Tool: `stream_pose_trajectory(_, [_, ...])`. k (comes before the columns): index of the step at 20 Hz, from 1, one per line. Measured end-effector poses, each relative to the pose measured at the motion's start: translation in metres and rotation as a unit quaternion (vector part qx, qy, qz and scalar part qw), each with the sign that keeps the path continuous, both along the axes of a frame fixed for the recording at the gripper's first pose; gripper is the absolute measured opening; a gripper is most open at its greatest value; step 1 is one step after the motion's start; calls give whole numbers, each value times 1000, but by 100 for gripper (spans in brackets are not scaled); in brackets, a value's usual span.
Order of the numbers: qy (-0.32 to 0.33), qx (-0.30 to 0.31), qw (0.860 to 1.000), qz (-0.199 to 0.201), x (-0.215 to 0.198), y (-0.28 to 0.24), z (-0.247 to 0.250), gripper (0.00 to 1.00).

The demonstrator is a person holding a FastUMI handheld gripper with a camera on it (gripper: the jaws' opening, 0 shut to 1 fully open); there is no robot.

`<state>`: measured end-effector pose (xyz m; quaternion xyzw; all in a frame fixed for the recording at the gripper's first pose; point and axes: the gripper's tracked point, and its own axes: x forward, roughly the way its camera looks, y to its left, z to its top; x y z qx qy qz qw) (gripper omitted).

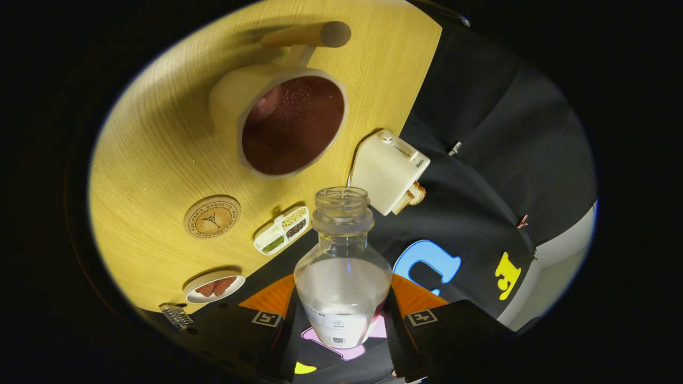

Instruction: Take the bottle from table, then pour the juice into the cup, finally place the bottle on the coaster

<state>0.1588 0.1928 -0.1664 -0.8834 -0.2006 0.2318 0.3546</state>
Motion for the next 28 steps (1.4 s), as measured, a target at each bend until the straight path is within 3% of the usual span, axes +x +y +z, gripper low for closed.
stream_pose_trajectory(5, [34, 48, 998, -38, 0, -14, -9, 70])
stream_pose_trajectory(10, [71, 140, 985, -65, -11, -19, -1, 70])
stream_pose_trajectory(13, [106, 226, 962, -110, -15, -33, 12, 70])
stream_pose_trajectory(17, [133, 353, 914, -148, -12, -52, 48, 70])
stream_pose_trajectory(19, [151, 415, 878, -182, -3, -68, 64, 70])
stream_pose_trajectory(23, [192, 537, 785, -241, 15, -96, 82, 70])
stream_pose_trajectory(28, [261, 675, 643, -248, 37, -105, 84, 70])
